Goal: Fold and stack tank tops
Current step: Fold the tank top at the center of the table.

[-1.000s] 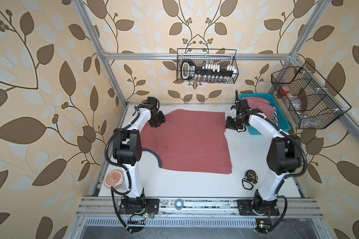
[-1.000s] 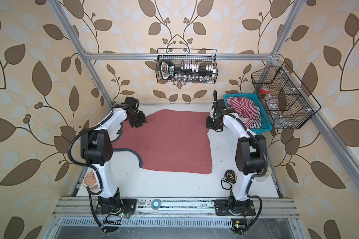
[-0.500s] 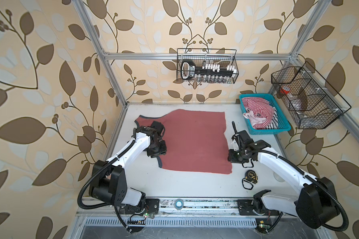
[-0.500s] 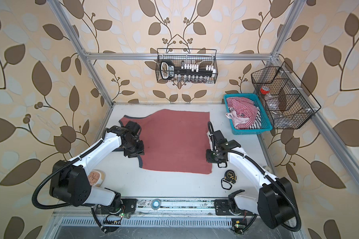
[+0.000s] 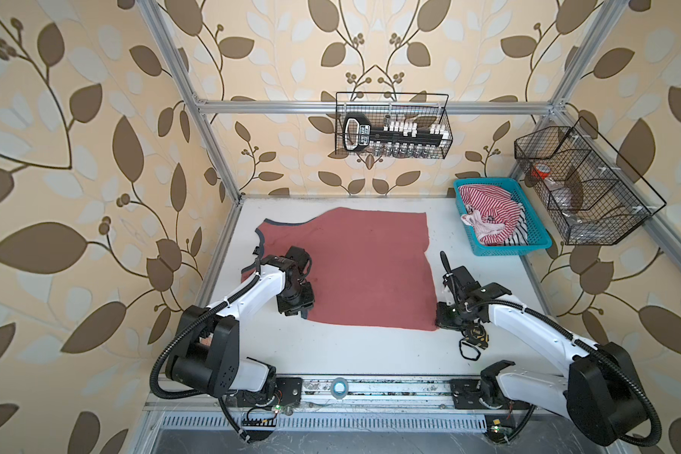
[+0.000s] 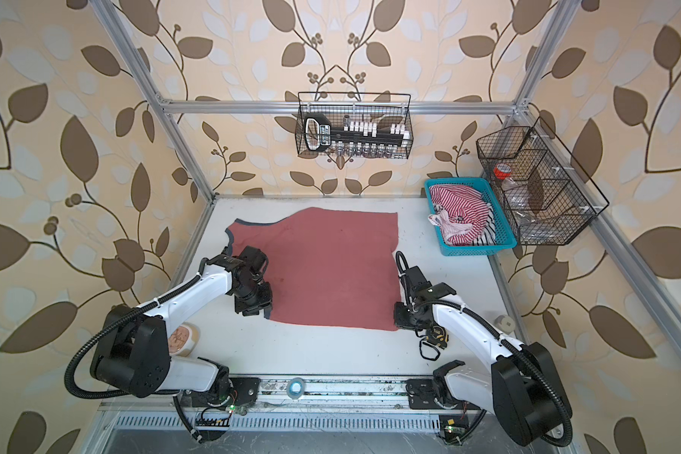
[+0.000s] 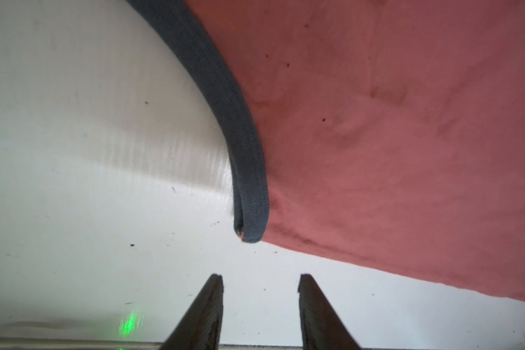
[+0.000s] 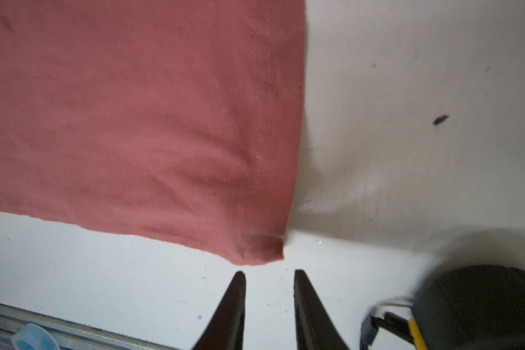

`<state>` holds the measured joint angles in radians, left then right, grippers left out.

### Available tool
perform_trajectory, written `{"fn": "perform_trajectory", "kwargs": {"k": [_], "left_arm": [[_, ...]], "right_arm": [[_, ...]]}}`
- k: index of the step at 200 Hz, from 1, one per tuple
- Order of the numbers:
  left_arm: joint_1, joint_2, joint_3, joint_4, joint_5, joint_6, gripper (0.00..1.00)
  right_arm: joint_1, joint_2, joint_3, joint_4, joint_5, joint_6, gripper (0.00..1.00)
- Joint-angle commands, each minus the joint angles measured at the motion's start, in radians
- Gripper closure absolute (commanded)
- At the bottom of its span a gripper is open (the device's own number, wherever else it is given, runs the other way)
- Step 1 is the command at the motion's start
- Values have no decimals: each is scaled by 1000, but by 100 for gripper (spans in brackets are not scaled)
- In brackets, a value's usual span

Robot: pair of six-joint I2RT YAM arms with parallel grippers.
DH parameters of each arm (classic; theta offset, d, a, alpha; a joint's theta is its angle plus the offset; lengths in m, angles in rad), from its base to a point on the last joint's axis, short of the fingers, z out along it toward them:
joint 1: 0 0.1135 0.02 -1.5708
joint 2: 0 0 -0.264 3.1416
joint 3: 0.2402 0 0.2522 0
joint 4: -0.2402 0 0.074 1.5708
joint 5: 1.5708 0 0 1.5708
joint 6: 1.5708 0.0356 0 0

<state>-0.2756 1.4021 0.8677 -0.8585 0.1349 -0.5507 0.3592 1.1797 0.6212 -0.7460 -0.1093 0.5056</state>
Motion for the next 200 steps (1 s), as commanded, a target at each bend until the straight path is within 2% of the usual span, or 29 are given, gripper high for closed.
{"fn": "perform_trajectory", "kwargs": {"k": [1, 136, 200], "left_arm": [[-5, 23, -36, 42, -7, -35, 57], [-5, 115, -117, 169, -25, -115, 61], [-5, 118, -139, 187, -14, -125, 83]], "right_arm": [[4, -14, -21, 5, 12, 32, 71], [4, 40, -95, 110, -12, 78, 72], [18, 61, -85, 108, -2, 81, 72]]}}
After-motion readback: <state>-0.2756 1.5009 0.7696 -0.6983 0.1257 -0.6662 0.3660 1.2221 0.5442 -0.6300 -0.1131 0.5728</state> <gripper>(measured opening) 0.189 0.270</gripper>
